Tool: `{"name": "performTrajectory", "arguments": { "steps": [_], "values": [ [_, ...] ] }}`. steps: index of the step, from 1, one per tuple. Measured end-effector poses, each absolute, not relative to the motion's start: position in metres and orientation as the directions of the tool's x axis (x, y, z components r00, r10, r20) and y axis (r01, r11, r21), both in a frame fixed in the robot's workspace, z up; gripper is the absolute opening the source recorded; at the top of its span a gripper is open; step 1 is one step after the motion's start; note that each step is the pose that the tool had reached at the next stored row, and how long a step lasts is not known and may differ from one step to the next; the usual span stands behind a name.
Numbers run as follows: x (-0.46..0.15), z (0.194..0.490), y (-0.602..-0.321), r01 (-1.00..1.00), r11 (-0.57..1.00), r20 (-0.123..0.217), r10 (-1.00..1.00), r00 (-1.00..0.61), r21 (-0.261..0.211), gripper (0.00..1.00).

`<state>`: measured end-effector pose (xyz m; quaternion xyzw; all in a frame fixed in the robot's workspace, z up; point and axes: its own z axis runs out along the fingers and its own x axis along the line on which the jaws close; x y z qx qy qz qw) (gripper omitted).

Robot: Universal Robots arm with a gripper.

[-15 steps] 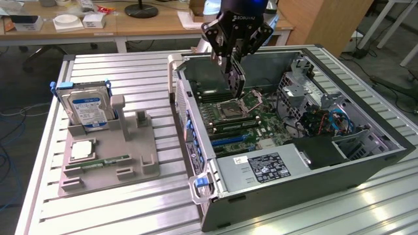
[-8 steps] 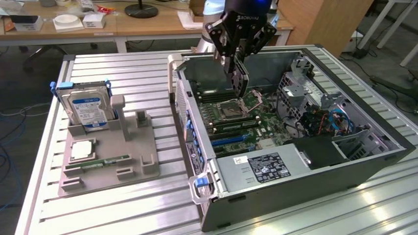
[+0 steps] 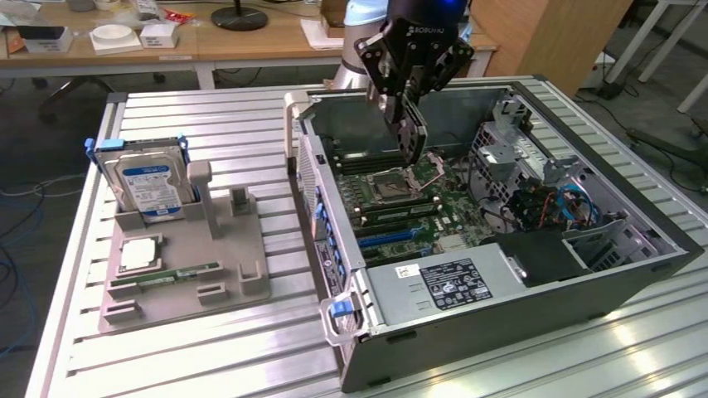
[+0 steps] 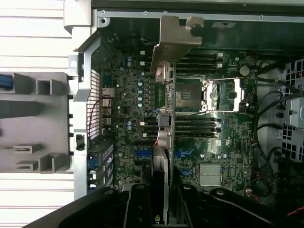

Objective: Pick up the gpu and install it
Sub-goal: 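Pick up the gpu and move the gpu toward the slot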

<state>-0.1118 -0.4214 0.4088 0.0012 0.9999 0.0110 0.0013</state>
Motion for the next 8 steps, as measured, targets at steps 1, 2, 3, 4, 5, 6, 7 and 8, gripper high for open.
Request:
{"name": "performTrajectory", "arguments": {
  "steps": [1,2,3,4,5,6,7,8],
  "values": [
    [-0.1109,0.4088,-0.4214,0.002,1.000,-0.003,0.002,-1.000,0.022,0.26],
    [-0.1099,0.4088,-0.4214,0.002,1.000,-0.003,0.002,-1.000,0.022,0.26],
    [-0.1090,0.4088,-0.4214,0.002,1.000,-0.003,0.002,-1.000,0.022,0.26],
    [-0.1080,0.4088,-0.4214,0.002,1.000,-0.003,0.002,-1.000,0.022,0.26],
    [-0.1070,0.4088,-0.4214,0.002,1.000,-0.003,0.002,-1.000,0.022,0.26],
    [-0.1058,0.4088,-0.4214,0.002,1.000,-0.003,0.002,-1.000,0.022,0.26],
    [-0.1045,0.4087,-0.4214,0.002,1.000,-0.003,0.002,-1.000,0.022,0.26],
    [-0.1032,0.4087,-0.4214,0.002,1.000,-0.003,0.002,-1.000,0.022,0.26]
  ]
}}
